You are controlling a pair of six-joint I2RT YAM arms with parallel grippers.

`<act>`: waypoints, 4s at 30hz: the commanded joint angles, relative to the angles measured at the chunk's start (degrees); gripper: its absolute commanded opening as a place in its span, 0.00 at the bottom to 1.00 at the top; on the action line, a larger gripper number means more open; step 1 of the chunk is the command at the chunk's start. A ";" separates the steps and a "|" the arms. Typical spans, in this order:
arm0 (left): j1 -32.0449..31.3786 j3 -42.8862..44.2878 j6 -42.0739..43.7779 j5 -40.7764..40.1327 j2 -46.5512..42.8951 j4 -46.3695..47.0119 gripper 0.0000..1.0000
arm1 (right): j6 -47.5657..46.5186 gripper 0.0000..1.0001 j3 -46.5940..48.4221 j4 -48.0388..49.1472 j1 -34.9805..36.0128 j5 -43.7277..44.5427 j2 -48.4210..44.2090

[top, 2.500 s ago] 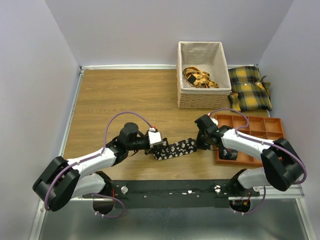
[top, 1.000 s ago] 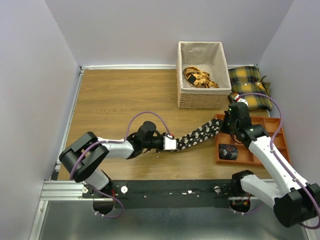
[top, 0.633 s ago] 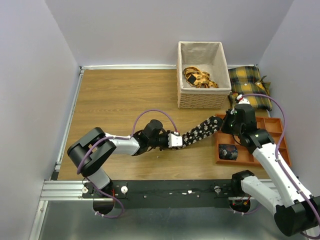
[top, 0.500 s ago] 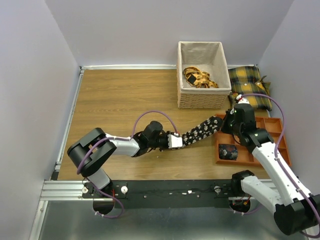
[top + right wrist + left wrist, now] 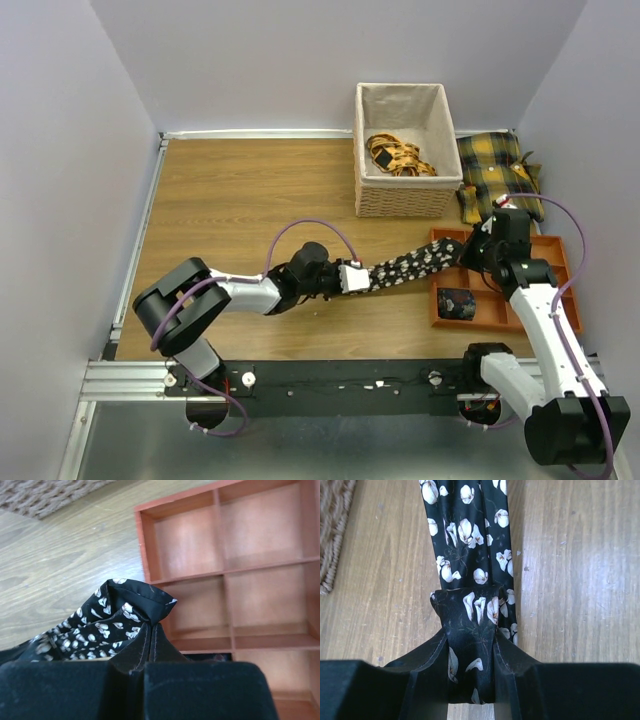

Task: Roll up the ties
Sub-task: Roll the tie at the center of the board.

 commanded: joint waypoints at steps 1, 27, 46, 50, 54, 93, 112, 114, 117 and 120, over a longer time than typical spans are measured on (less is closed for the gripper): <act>-1.59 3.60 0.67 -8.93 3.35 -13.45 0.00 | 0.16 0.01 -2.44 6.61 -0.67 -2.90 -0.44; -4.50 13.79 27.47 -11.85 4.49 -30.42 0.00 | -4.23 0.54 7.94 6.52 -0.14 -26.79 8.16; -0.10 23.92 27.75 -7.03 7.65 -53.72 0.00 | 12.47 0.53 0.62 32.71 20.77 -35.42 33.82; 0.86 23.66 27.92 -6.32 8.01 -53.46 0.00 | 17.20 0.54 0.90 40.50 21.83 -37.87 39.97; 1.39 23.48 27.49 -4.91 7.75 -52.15 0.00 | 19.60 0.57 -0.43 44.93 23.15 -38.67 42.35; 2.10 24.27 26.87 -5.70 8.80 -50.30 0.00 | 30.50 0.25 5.73 55.32 31.76 -35.95 54.49; 8.60 24.45 27.92 3.17 5.99 -54.96 0.93 | 24.61 0.01 5.37 44.94 30.53 -29.27 54.14; 9.47 24.36 29.41 4.05 5.46 -55.83 0.99 | 23.56 0.01 5.90 44.23 30.45 -30.05 54.84; 11.05 25.76 29.51 6.16 4.67 -58.47 0.99 | 22.85 0.01 5.82 44.32 30.18 -30.41 54.75; 14.22 27.17 31.52 9.75 3.53 -61.63 0.99 | 22.06 0.01 5.99 43.97 29.57 -31.20 54.84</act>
